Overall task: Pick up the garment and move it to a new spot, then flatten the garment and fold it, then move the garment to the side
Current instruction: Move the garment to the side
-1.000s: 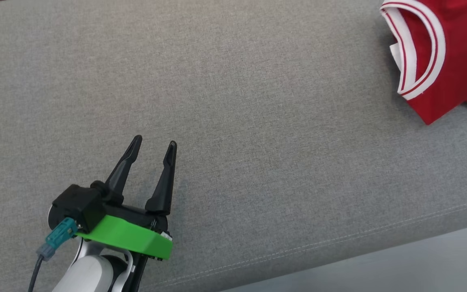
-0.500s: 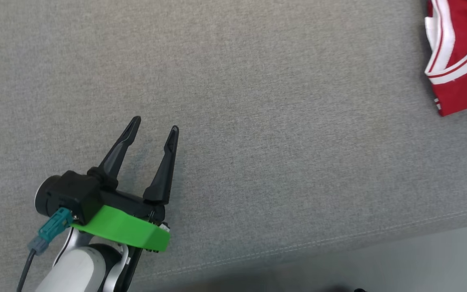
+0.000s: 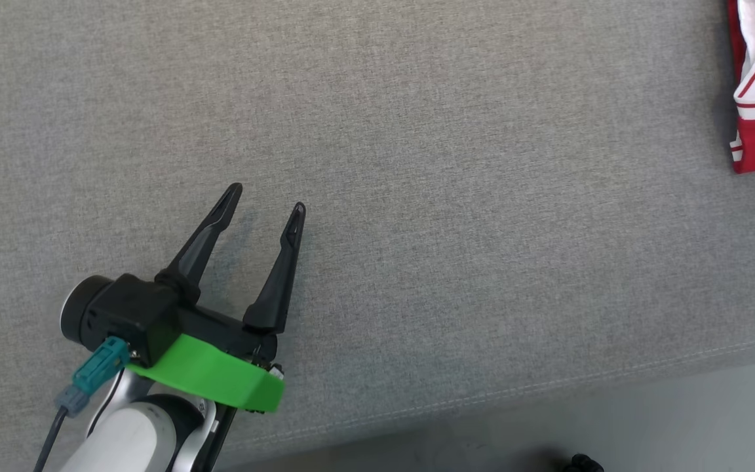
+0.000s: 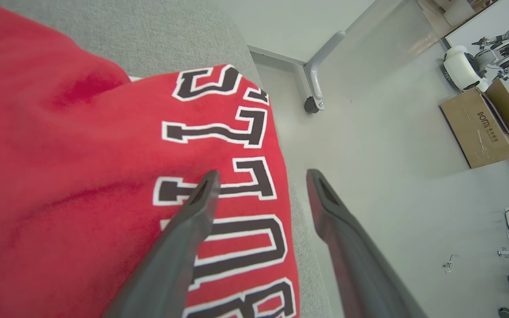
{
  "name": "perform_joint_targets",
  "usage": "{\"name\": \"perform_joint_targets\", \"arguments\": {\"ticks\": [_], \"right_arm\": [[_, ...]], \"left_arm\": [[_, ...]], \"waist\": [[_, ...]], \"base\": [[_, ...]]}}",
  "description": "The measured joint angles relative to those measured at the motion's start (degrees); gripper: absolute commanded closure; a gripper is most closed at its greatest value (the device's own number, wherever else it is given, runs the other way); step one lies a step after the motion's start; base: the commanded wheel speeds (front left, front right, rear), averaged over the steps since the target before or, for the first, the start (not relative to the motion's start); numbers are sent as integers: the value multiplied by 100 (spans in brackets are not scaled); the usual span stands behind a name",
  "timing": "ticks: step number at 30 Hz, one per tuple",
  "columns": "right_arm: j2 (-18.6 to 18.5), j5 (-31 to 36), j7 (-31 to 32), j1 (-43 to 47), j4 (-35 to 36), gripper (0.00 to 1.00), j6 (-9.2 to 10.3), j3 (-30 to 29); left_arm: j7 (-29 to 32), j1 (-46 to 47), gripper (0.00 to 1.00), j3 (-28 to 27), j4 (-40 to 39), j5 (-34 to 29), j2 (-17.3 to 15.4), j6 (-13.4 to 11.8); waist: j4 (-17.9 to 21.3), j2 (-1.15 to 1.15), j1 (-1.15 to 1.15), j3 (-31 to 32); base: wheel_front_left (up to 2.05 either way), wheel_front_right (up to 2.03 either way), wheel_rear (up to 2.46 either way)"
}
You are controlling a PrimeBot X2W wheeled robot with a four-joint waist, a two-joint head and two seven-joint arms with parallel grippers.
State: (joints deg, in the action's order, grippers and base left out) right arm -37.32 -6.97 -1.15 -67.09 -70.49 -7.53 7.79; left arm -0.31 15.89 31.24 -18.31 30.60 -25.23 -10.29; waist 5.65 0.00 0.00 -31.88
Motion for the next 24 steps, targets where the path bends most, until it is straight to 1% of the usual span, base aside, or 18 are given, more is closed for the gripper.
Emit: {"name": "perform_joint_targets", "arguments": {"ticks": [6,10,12,17,21,24], "right_arm": [[22,75,-126,150,-169,0,0,-175],[129,71,-394,190,-194,0,0,-267],[203,60,-510,181,-183,0,0,-245],[501,-126,-751,95,26,0,0,35],[711,-444,-867,115,333,0,0,438],[779,-746,-922,199,657,0,0,755]], "left_arm": [[22,-2,0,34,14,1,-4,-3],[-8,-15,0,26,90,71,13,-5],[-78,-20,0,-18,160,172,86,-5],[-242,-32,0,-147,396,448,263,7],[-394,-31,0,-237,665,601,399,20],[-545,-26,0,-333,896,668,485,20]], "waist": [[88,0,0,87],[160,0,0,205],[193,0,0,291],[263,0,0,588],[296,0,0,904],[305,0,0,1166]], "base": [[0,0,0],[0,0,0],[0,0,0],[0,0,0],[0,0,0],[0,0,0]]}}
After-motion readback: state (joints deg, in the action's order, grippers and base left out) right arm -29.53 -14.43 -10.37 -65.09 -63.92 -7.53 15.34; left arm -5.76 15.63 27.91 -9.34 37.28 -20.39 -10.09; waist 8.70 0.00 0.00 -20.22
